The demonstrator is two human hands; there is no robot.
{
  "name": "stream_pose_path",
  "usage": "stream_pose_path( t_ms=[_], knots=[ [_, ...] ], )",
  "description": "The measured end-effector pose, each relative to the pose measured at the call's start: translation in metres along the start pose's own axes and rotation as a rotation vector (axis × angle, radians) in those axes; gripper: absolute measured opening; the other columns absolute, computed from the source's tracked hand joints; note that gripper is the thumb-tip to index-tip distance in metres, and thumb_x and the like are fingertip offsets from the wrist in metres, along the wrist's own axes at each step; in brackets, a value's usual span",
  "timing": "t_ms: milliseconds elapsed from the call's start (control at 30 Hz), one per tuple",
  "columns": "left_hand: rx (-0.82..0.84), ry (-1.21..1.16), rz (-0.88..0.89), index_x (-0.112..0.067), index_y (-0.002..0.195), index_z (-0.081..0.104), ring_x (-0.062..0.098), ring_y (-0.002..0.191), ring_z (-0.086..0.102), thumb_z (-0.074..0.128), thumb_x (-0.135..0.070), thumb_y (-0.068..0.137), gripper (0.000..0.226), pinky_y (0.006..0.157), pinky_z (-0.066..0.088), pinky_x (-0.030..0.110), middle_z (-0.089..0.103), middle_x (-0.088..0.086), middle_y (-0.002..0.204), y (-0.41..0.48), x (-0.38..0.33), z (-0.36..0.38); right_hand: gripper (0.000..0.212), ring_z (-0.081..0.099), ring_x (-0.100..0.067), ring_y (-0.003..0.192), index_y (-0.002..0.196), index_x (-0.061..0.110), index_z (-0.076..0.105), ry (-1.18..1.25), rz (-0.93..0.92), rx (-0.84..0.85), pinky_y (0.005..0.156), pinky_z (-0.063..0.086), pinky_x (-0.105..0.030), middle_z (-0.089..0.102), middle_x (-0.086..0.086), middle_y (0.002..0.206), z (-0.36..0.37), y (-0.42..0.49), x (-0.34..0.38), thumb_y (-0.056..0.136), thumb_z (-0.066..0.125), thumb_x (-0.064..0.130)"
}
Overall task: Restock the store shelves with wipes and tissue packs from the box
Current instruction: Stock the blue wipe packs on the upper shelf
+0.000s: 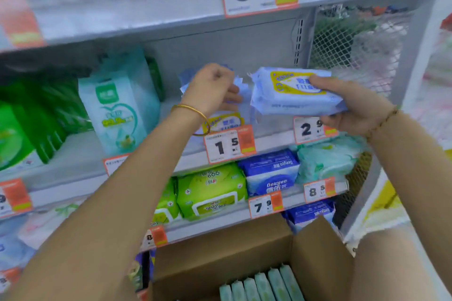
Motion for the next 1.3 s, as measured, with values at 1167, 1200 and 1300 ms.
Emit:
stream_pose_path(
  t_ms=[1167,1200,1300],
  knots=[
    [0.093,1.142,-0.09,-0.009,0.116,0.055,0.029,0.105,0.054,0.026,-0.039,0.096,0.047,0.084,0.04,0.034,0.056,0.02,0.121,0.174,0.073,-0.022,0.039,0.052,-0.034,0.12,0.135,0.002,0.045,-0.681,0.051,-0.012,0.09,0.05,-0.037,0.045,-0.018,0.141,0.088,0.306,-0.001,0.096,0.044,0.001],
    [0.092,1.082,-0.117,-0.004,0.111,0.057,0.027,0.09,0.056,0.027,-0.037,0.097,0.047,0.072,0.039,0.03,0.058,0.024,0.107,0.169,0.068,-0.025,0.038,0.051,-0.033,0.122,0.134,0.003,0.046,-0.687,0.036,-0.044,0.096,0.048,-0.04,0.046,-0.017,0.14,0.08,0.297,0.007,0.096,0.043,0.001],
    [0.094,0.973,-0.072,-0.008,0.085,0.059,0.028,0.079,0.054,0.028,-0.033,0.099,0.042,0.066,0.037,0.032,0.06,0.019,0.085,0.135,0.045,-0.029,0.035,0.057,-0.037,0.111,0.125,0.007,0.053,-0.728,-0.197,-0.146,0.087,0.052,-0.043,0.057,-0.02,0.127,0.059,0.237,0.047,0.091,0.047,0.0]
  ],
)
Point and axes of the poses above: each hand's wrist, its own y-axis towards the middle knuckle, its own z-axis out of the palm, x = y × z, the point moved 9 cm from there along y, towards the middle knuckle
